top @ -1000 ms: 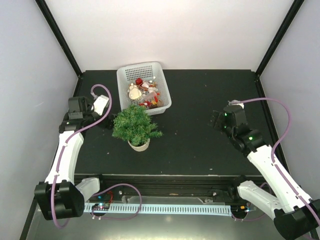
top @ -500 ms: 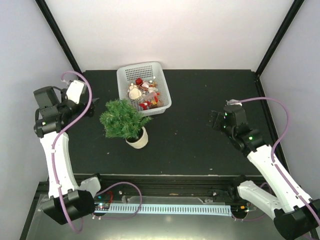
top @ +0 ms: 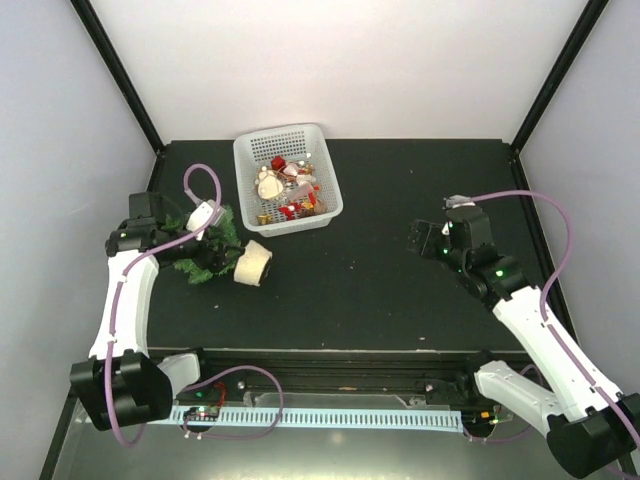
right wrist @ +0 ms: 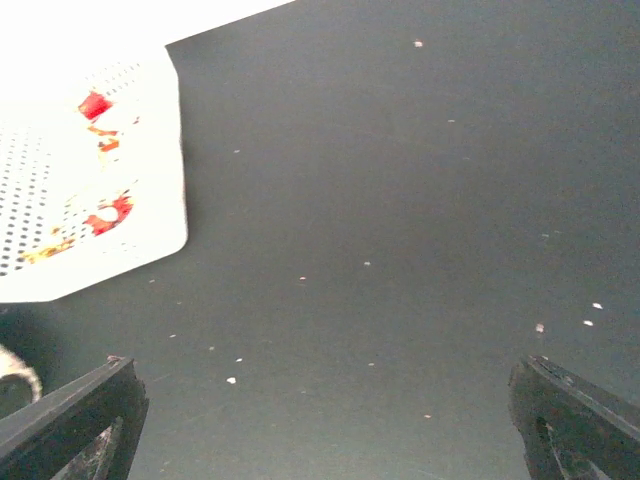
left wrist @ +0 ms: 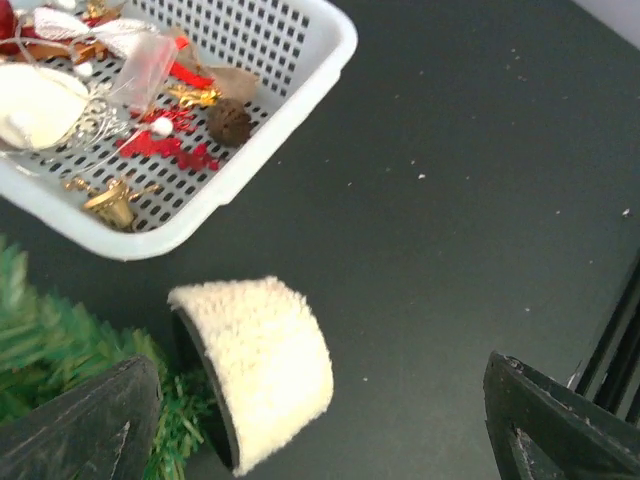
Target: Decorate the small christmas tree
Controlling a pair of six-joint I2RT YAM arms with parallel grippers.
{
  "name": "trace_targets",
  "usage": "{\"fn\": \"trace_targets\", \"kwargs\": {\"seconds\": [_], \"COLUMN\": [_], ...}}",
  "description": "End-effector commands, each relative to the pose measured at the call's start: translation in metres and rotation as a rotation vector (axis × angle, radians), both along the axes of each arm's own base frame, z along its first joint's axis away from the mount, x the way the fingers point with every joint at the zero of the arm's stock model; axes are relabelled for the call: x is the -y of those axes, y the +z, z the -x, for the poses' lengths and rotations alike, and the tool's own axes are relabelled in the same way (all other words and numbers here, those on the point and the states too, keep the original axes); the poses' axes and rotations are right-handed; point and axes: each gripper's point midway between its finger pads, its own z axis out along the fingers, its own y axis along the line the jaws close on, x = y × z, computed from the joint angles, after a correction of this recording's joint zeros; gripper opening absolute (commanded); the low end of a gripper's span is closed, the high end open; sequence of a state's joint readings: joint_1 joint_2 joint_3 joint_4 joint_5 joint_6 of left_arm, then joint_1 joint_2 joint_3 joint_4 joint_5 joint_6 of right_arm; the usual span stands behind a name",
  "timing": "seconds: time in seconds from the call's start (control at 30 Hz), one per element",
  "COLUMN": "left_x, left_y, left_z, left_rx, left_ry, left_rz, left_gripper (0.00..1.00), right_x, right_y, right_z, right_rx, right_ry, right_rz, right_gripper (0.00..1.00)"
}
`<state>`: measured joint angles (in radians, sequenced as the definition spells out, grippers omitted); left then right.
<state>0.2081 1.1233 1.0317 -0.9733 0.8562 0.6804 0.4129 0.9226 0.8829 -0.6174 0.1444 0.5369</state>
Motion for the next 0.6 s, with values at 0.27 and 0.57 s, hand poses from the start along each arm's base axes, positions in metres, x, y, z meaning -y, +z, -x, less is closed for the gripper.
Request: {"fn": "trace_targets", "kwargs": {"seconds": [0.27,0.57], "left_x": [-0.143,-0.212], "left_y": [0.032,-0.028], "left_z": [-0.066,-0.109], "left_rx": [-0.003,-0.363], "left_ry": [0.650,0.778], "left_rz": [-0.167,0.062], "left_gripper": [0.89,0.80], "right_x": [-0.068,-0.072], "right_y": [0.015,0.000], "right_z": [-0.007,-0.012], "right_rx": [0.024,0.010], "right_ry": [0.207,0.210], "right_rz": [0.050,0.052], "right_gripper": [1.00,1.00]}}
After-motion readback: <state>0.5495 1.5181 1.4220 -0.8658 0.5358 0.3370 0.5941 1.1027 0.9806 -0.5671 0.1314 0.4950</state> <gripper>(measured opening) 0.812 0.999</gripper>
